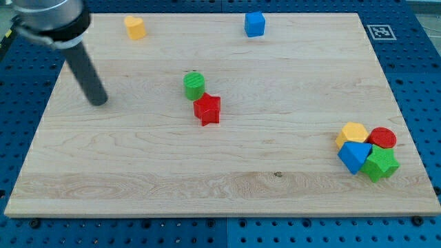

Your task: Move your arm to the bottom left of the green circle

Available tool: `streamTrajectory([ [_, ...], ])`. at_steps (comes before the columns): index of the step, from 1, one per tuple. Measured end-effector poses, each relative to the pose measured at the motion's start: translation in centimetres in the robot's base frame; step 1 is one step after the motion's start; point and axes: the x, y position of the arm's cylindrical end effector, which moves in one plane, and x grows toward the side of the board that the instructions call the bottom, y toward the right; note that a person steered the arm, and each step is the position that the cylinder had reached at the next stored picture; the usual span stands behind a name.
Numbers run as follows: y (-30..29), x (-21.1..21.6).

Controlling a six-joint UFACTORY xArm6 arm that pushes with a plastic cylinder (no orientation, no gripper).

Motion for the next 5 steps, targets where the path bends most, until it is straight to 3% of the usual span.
streamTrajectory([
  [2,1.0,-0.5],
  [5,7.6,-0.4],
])
